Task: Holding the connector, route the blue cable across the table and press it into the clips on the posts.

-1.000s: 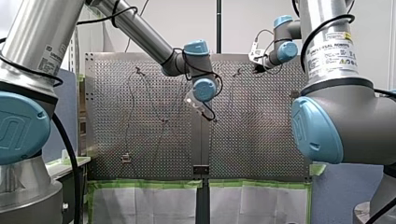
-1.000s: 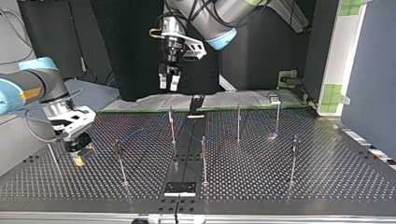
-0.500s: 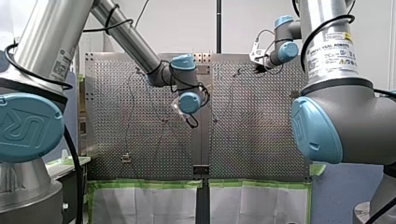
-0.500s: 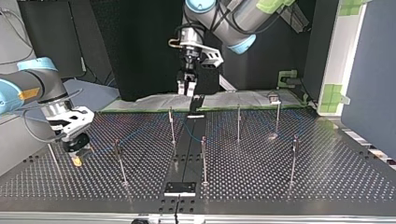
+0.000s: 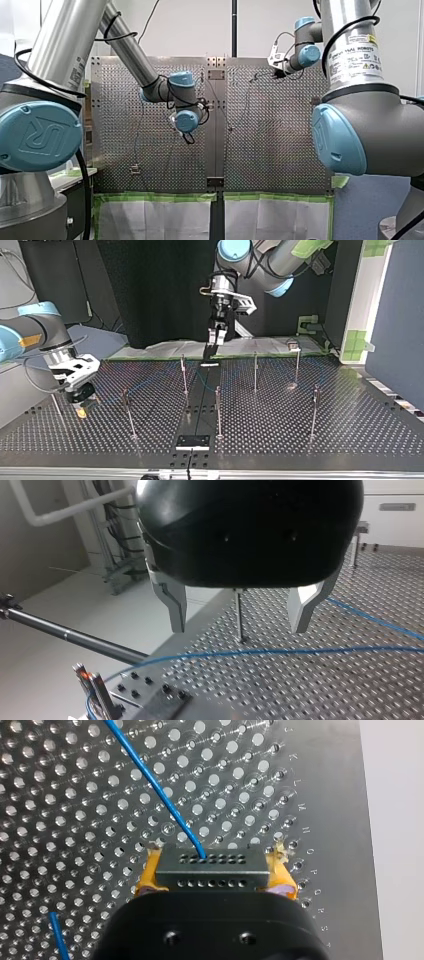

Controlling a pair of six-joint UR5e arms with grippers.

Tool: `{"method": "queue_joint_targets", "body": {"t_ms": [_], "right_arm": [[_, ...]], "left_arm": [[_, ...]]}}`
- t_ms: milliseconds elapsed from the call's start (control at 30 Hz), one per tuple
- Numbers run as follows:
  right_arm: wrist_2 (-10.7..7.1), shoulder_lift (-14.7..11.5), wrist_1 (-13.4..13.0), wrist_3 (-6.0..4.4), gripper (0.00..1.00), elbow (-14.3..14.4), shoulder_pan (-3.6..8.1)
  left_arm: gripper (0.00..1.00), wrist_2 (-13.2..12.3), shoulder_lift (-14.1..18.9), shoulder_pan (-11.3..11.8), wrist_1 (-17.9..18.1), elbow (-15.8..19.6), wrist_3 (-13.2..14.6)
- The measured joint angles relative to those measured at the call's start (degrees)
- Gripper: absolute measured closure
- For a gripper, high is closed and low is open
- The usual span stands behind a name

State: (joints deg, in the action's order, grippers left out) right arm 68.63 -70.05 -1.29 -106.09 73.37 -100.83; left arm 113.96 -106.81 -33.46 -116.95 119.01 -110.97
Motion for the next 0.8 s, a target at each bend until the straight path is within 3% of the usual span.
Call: {"method": "queue_joint_targets", "body": {"t_ms": [300, 667, 800], "right_arm": [[-0.04, 0.0, 0.07, -0.01, 1.0, 0.0, 0.19], [-0.02, 0.0, 0.09, 0.0, 1.0, 0.02, 0.21], [-0.04, 0.0, 0.11, 0.01, 1.0, 0.01, 0.21]], "left_arm": [[0.0, -4.19, 0.0, 4.54, -1.09, 4.53, 0.01], [0.0, -4.84, 0.0, 8.81, -1.27, 9.13, -0.11], [0.0, -4.96, 0.0, 9.22, -1.27, 11.08, -0.11]]}}
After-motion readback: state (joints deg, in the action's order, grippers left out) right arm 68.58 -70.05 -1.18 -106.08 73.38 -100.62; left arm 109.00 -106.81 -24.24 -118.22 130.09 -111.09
